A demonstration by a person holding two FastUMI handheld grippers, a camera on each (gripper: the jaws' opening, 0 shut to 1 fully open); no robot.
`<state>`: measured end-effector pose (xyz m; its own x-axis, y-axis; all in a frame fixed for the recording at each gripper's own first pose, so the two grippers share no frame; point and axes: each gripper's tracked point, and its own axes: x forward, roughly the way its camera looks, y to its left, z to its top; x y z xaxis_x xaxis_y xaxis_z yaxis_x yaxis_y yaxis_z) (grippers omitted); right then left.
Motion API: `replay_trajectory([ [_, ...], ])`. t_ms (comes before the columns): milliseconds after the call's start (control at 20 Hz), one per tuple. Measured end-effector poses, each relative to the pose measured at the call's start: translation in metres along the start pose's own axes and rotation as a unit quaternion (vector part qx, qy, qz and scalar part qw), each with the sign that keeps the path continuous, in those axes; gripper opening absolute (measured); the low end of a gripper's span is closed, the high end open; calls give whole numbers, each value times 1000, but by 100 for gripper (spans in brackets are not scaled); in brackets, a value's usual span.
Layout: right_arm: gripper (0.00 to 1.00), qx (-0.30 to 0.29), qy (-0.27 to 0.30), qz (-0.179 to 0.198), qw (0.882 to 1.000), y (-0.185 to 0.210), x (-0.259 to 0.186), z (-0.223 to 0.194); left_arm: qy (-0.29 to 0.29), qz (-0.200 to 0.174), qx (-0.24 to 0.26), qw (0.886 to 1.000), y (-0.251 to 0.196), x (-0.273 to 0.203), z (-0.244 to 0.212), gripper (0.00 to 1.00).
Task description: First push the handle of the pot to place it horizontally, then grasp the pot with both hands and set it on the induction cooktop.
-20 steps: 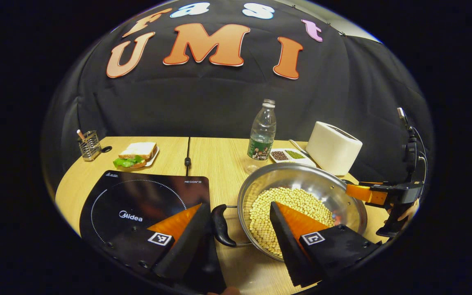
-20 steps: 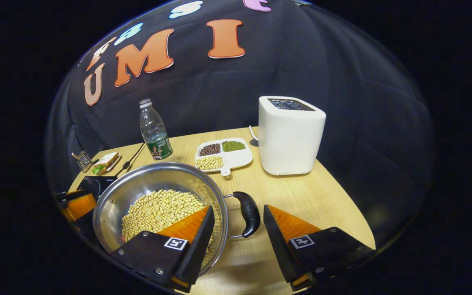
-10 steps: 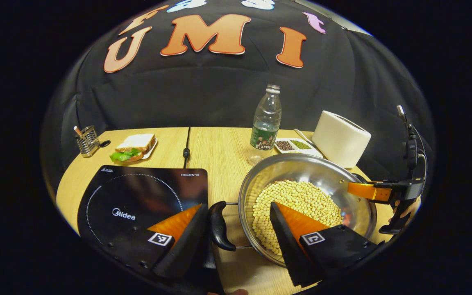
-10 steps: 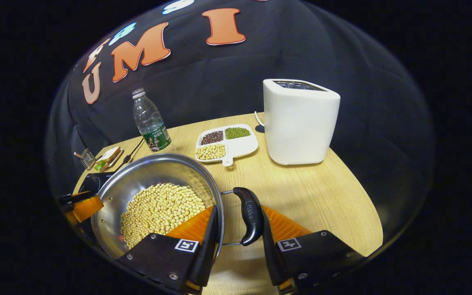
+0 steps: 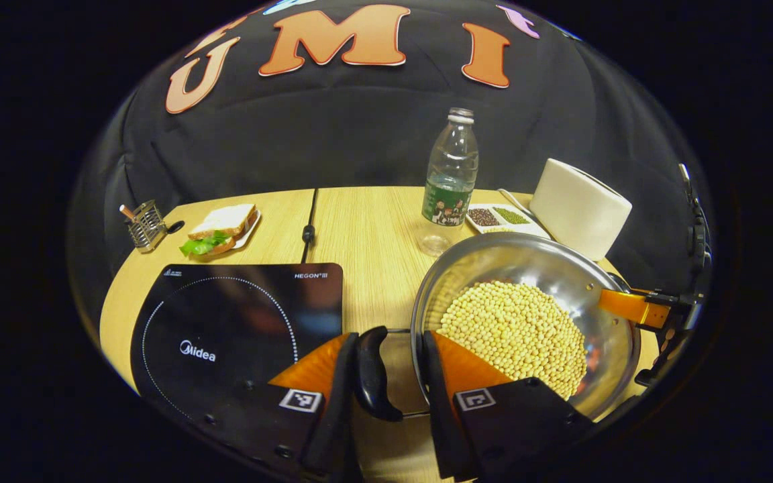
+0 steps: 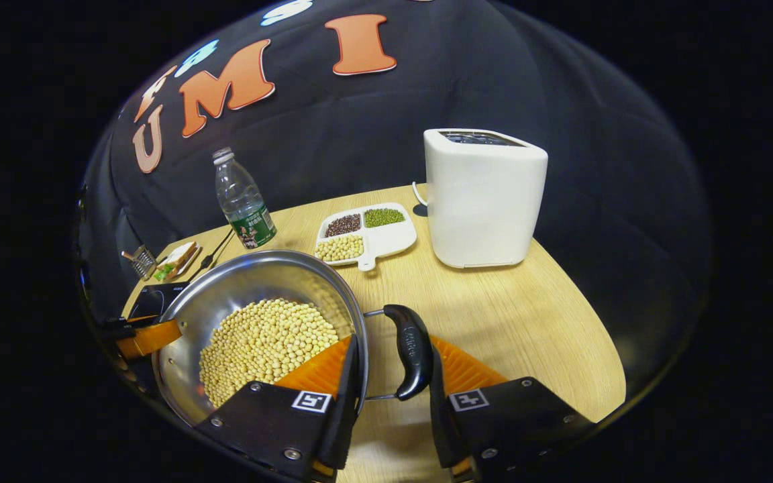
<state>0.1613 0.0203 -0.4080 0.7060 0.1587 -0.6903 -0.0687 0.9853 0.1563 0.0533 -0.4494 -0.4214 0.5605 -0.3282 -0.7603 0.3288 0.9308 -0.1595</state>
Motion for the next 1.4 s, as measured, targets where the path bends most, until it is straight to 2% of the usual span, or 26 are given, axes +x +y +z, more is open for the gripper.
replay_trajectory([
  [150,43,19,-8,-5,1000,-6,-8,-2,11,-19,-23,999,-8,-4,-4,54],
  [250,41,19,-16,-17,1000,-16,-16,0,19,-32,-35,999,-17,-3,-7,48],
  [350,41,29,-22,-27,999,-26,-26,1,26,-49,-51,997,-29,-6,-9,48],
  [400,42,37,-22,-29,999,-29,-29,-1,35,-54,-63,996,-31,-9,-11,43],
  [500,37,55,-21,-31,998,-32,-33,-5,41,-56,-59,996,-35,-15,-10,42],
  [550,41,63,-19,-28,997,-32,-36,-6,37,-54,-52,997,-35,-17,-6,44],
  [700,41,80,-32,-24,996,-26,-46,3,24,-50,-41,998,-33,-27,4,44],
  [750,41,76,-35,-25,996,-22,-49,6,23,-50,-42,998,-31,-32,8,46],
  [800,41,71,-40,-25,996,-17,-54,11,24,-50,-45,997,-26,-36,10,41],
  [900,41,68,-46,-20,996,-3,-62,20,22,-48,-48,997,-15,-46,18,46],
  [1000,41,70,-49,-11,996,14,-67,27,14,-40,-43,998,0,-58,29,46],
  [1150,41,72,-53,5,996,45,-74,36,11,-33,-37,999,29,-77,45,41],
  [1300,41,69,-58,18,996,79,-79,46,7,-21,-34,999,62,-94,58,46],
  [1400,41,68,-61,27,995,104,-82,53,-2,-12,-35,999,84,-105,65,43],
])
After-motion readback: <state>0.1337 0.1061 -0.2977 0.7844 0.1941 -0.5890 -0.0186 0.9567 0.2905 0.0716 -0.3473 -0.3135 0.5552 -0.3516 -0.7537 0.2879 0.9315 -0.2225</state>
